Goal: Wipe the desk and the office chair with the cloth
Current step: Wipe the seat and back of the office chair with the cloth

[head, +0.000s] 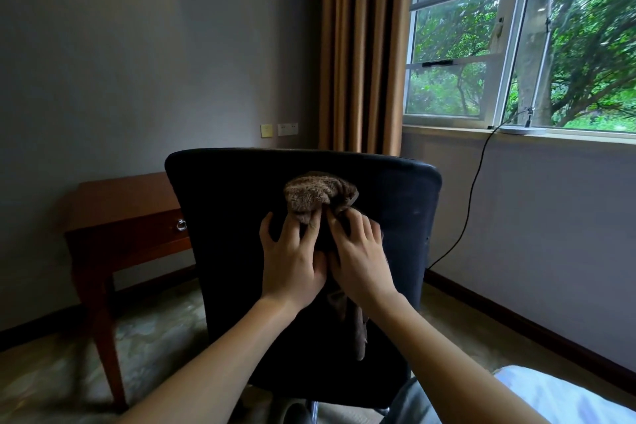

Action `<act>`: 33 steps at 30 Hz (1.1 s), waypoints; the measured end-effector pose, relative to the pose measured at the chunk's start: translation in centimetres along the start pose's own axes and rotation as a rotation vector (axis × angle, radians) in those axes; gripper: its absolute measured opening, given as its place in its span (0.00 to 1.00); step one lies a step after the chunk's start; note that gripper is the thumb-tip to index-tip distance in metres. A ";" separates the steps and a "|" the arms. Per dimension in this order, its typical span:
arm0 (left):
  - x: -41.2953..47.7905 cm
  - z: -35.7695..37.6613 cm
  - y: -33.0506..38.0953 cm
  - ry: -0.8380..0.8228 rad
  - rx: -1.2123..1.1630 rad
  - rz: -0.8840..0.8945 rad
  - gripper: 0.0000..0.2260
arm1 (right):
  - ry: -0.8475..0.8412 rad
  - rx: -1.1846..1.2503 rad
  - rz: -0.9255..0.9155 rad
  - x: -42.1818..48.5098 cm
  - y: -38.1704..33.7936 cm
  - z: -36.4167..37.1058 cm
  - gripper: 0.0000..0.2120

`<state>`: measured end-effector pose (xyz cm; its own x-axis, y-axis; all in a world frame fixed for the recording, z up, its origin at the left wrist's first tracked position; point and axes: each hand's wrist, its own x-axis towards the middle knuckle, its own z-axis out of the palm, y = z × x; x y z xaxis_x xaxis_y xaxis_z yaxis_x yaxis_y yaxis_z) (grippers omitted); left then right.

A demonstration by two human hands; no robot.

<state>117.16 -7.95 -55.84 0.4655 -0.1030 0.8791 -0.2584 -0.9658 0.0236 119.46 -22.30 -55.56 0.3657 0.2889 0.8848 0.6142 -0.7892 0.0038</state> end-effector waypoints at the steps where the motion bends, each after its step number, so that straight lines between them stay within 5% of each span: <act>1: -0.1 -0.1 0.0 0.000 -0.010 -0.005 0.28 | -0.012 0.012 -0.006 0.0 0.0 -0.1 0.30; 11: 2.7 -2.3 4.0 0.167 -0.163 0.167 0.27 | 0.109 0.198 0.164 0.2 0.7 -3.2 0.25; 17: 6.0 -2.8 5.6 0.153 -0.154 0.216 0.30 | 0.205 0.028 0.141 2.3 3.1 -5.2 0.31; 33: 1.6 -0.1 0.7 0.003 0.022 0.191 0.31 | -0.021 0.021 0.038 -0.1 2.8 -2.2 0.33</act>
<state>117.60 -8.75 -54.37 0.4076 -0.2844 0.8677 -0.3228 -0.9338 -0.1544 119.58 -25.73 -54.60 0.4037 0.2701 0.8741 0.6141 -0.7882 -0.0401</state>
